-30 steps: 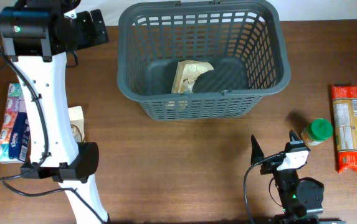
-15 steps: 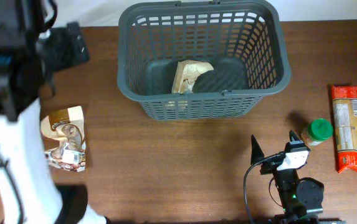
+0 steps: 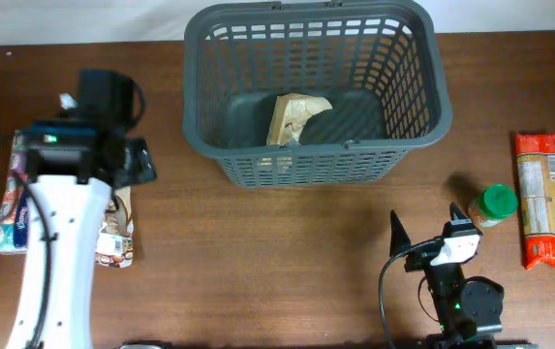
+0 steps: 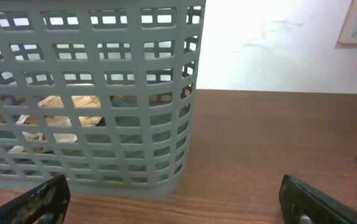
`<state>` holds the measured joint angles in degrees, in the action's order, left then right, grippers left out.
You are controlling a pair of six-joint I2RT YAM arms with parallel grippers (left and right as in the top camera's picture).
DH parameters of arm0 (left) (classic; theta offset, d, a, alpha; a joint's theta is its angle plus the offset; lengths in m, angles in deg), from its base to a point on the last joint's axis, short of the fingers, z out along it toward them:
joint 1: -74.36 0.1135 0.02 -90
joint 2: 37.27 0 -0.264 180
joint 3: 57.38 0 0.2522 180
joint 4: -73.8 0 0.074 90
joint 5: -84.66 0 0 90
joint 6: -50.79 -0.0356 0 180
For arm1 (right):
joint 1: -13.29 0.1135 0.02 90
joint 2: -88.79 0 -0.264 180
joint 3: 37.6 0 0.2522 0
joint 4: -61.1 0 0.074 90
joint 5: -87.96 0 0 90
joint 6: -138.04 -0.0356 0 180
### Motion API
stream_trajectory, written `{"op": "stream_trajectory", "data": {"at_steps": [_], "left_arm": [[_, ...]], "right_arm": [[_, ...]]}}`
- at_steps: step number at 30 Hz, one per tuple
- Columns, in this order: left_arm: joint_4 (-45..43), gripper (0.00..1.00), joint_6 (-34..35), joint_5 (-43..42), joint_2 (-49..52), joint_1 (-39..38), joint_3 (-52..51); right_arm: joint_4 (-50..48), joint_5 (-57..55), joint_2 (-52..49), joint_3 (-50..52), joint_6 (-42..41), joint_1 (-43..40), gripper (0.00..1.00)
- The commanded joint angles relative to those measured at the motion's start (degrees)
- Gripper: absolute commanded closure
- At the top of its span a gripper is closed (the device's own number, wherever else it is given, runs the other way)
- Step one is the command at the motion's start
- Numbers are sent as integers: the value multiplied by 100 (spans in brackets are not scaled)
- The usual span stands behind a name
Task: Pack container
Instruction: 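Move the left gripper to the PanTree pouch and grasp it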
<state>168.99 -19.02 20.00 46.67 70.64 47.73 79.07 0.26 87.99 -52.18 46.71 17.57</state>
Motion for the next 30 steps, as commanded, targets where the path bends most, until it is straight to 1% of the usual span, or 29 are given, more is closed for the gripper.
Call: {"op": "stream_trajectory", "data": {"at_steps": [1, 4, 7, 10, 13, 14, 16, 20, 21, 24, 27, 30], "left_arm": [[-551, 1, -431, -142, -310, 22, -975], [-1027, 1, -721, -157, -308, 81, -1561], [-1423, 1, -1038, -229, -308, 326, -1943], [-1762, 1, -1458, -802, -308, 737, -2127], [-2044, 1, -1856, -1370, -308, 1316, -2208], [-2188, 1, -2017, -1613, -308, 1694, -2232], [-2365, 1, -2208, -1945, -308, 2085, -2277], [-2789, 1, -2664, -2629, -297, 2640, -2577], [-2909, 1, -2747, -2752, -295, 2734, -2693], [-3287, 1, -3018, -2754, -256, 2846, -3106], [-3646, 1, -3088, -2754, -87, 2855, -3506], [-3825, 1, -3145, -2754, 81, 2855, -3650]], "right_arm": [[-13, 50, 61, 50, 4, -26, 1], [-13, 50, 61, 50, 4, -26, 1], [-13, 50, 61, 50, 4, -26, 1], [-13, 50, 61, 50, 4, -26, 1], [-13, 50, 61, 50, 4, -26, 1], [-13, 50, 61, 50, 4, -26, 1], [-13, 50, 61, 50, 4, -26, 1], [-13, 50, 61, 50, 4, -26, 1], [-15, 50, 61, 50, 4, -26, 1], [-13, 50, 61, 50, 4, -26, 1], [-13, 50, 61, 50, 4, -26, 1], [-13, 50, 61, 50, 4, -26, 1]]}}
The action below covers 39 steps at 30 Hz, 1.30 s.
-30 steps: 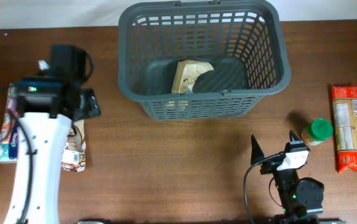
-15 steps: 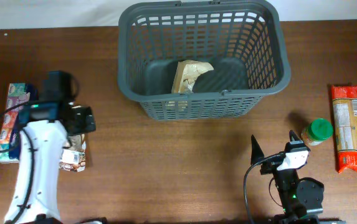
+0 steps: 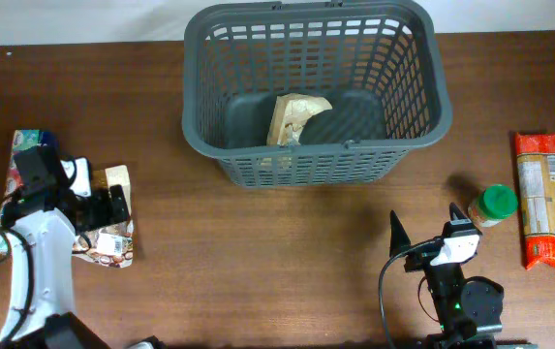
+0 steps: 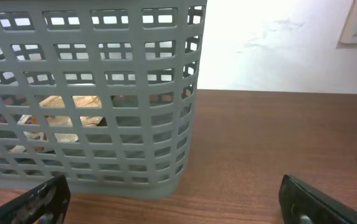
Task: Pack container
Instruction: 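Move the left gripper to the PanTree pouch and grasp it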
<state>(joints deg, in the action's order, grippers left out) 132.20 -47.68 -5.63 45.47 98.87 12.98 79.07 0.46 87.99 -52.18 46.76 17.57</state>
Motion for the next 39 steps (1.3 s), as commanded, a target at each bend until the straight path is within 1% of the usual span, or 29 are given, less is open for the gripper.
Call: {"op": "stream_trajectory", "data": {"at_steps": [1, 6, 15, 29, 30, 31, 32, 33, 34, 35, 36, 37, 39], "left_arm": [[-210, 1, -280, -186, 269, 31, -199], [-426, 1, -280, 20, 632, 31, -214], [-940, 1, -280, 20, 1305, 31, -214], [-1364, 0, -125, -260, 2433, 24, -214], [-1364, 2, -127, -260, 2459, 26, -214], [-1362, 10, -131, -293, 2474, 26, -214], [-1364, 29, -131, -306, 2485, 26, -214], [-1364, 51, -129, -321, 2494, 24, -214], [-1364, 71, -129, -328, 2494, 24, -214], [-1364, 82, -129, -341, 2494, 26, -214], [-1366, 97, -129, -345, 2494, 24, -214], [-1360, 98, -129, -345, 2494, 24, -214], [-1342, 98, -127, -365, 2494, 24, -214]], "right_arm": [[-13, 31, 61, 50, 0, -26, 1], [-13, 31, 61, 50, 0, -26, 1], [-13, 31, 61, 50, 0, -26, 1], [-13, 31, 61, 50, 0, -26, 1], [-13, 31, 61, 50, 0, -26, 1], [-13, 31, 61, 50, 0, -26, 1], [-13, 31, 61, 50, 0, -26, 1], [-13, 31, 61, 50, 0, -26, 1], [-13, 31, 61, 50, 0, -26, 1], [-13, 31, 61, 50, 0, -26, 1], [-13, 31, 61, 50, 0, -26, 1], [-13, 31, 61, 50, 0, -26, 1], [-13, 31, 61, 50, 0, -26, 1]]}}
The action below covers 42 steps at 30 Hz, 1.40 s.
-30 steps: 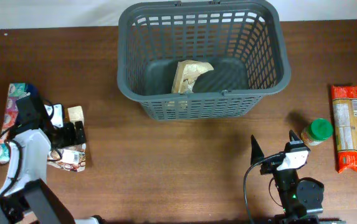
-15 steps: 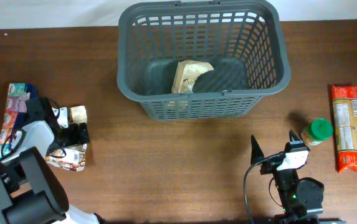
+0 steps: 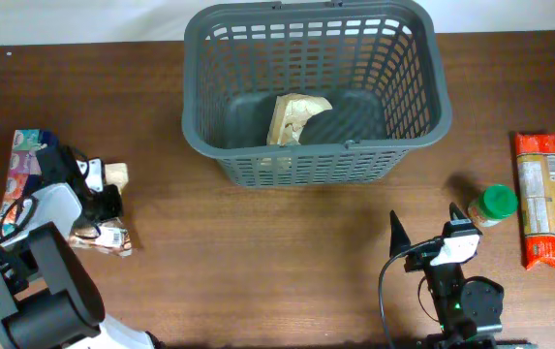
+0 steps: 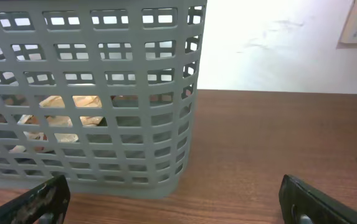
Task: Pack container
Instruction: 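Move the left gripper to the PanTree pouch and grasp it, then carry the PanTree pouch with the left gripper into the basket and release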
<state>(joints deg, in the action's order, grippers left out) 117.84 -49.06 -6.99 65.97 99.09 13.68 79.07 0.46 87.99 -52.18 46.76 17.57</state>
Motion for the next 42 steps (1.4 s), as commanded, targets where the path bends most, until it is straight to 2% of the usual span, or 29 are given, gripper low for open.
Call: {"op": "stream_trajectory", "data": {"at_steps": [1, 9, 16, 23, 28, 33, 38, 42], "left_arm": [[92, 98, 9, -273, 444, 4, -282], [409, 98, 9, -890, 415, 4, 129], [1379, 98, 13, -1029, 142, 2, 1438], [1982, 98, 133, -1172, -337, 2, 2739], [2096, 98, 164, -1958, -844, -151, 3532], [2096, 98, 186, -2238, -1189, -682, 4146], [2070, 98, 186, -2238, -1307, -1580, 4846], [1727, 98, 188, -2238, -1305, -2323, 5219]], "right_arm": [[-13, 31, 61, 50, 0, -26, 1], [-13, 31, 61, 50, 0, -26, 1], [-13, 31, 61, 50, 0, -26, 1], [-13, 31, 61, 50, 0, -26, 1], [-13, 31, 61, 50, 0, -26, 1], [-13, 31, 61, 50, 0, -26, 1], [-13, 31, 61, 50, 0, -26, 1], [-13, 31, 61, 50, 0, -26, 1]]}}
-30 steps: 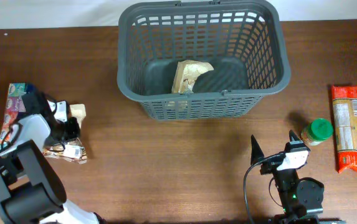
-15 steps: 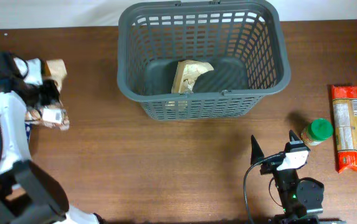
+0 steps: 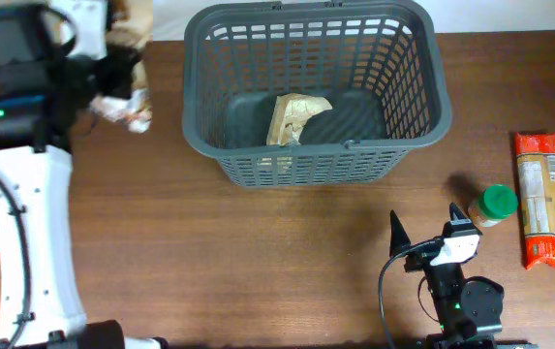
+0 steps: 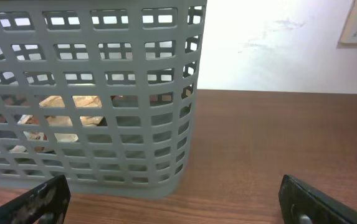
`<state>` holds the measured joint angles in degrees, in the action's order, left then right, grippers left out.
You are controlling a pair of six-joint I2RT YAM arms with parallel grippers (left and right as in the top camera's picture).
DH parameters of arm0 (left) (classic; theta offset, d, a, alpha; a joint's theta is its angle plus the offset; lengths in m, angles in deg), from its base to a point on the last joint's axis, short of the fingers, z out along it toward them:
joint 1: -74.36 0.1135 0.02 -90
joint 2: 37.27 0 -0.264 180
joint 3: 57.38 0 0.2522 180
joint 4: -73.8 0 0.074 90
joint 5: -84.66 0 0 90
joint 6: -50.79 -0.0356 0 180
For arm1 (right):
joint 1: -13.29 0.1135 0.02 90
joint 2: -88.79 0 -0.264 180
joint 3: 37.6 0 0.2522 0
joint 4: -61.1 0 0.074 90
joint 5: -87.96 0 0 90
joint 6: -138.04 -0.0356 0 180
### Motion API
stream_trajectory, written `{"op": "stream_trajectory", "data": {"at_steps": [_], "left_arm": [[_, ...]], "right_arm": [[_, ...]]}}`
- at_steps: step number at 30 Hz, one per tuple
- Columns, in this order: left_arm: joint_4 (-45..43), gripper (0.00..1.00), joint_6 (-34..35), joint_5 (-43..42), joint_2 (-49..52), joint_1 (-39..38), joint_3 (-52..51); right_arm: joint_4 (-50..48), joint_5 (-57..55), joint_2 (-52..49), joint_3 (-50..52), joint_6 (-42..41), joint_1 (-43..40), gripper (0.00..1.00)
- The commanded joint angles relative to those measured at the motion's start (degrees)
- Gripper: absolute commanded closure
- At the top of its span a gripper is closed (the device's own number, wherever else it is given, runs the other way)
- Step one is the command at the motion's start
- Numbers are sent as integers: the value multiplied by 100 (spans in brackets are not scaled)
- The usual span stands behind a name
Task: Pack container
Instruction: 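Carry the PanTree pouch with the left gripper into the basket and release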
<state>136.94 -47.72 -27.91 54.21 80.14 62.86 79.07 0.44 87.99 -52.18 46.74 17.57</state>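
The grey plastic basket (image 3: 408, 92) stands at the back middle of the table, with a beige paper bag (image 3: 296, 118) lying in it. High at the back left, just left of the basket, my left gripper (image 3: 112, 76) is shut on a beige and brown snack packet (image 3: 134, 105). My right gripper (image 3: 422, 231) rests open near the front right, nothing between its fingers. In the right wrist view the basket wall (image 4: 91, 93) fills the left, the beige bag (image 4: 53, 102) shows through it, and the right gripper (image 4: 175, 205) has its fingertips (image 4: 41, 199) spread wide.
A green-lidded jar (image 3: 495, 204) stands just right of the right gripper. Farther right, near the table edge, lies an orange pasta packet (image 3: 543, 199). My white left arm (image 3: 30, 223) covers the table's left side.
My left gripper was low on the snack packet at the table's left. Now it is raised at the back left beside the basket, with the packet in it. The right arm has not moved.
My left arm first hung over the packets at the left. It was then down on the snack packet beside the tissue pack, and then gripping it there. Now the packet is off the table, held near the basket. The right gripper stayed open throughout.
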Motion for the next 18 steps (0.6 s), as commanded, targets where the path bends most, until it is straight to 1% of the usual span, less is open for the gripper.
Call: {"op": "stream_trajectory", "data": {"at_steps": [1, 5, 6, 8, 15, 18], "left_arm": [[-396, 98, 55, -146, -129, -691, 352], [-907, 98, 118, -146, -120, -1305, 367], [-1095, 98, 118, -149, -98, -1602, 367], [-1239, 98, 120, -146, -44, -1873, 367], [-1300, 98, 155, -142, 407, -2559, 367], [-1300, 98, 280, 92, 664, -2723, 367]], "right_arm": [[-13, 33, 61, 50, 2, -26, 1], [-13, 33, 61, 50, 2, -26, 1], [-13, 33, 61, 50, 2, -26, 1], [-13, 33, 61, 50, 2, -26, 1], [-13, 33, 61, 50, 2, -26, 1], [-13, 33, 61, 50, 2, -26, 1]]}}
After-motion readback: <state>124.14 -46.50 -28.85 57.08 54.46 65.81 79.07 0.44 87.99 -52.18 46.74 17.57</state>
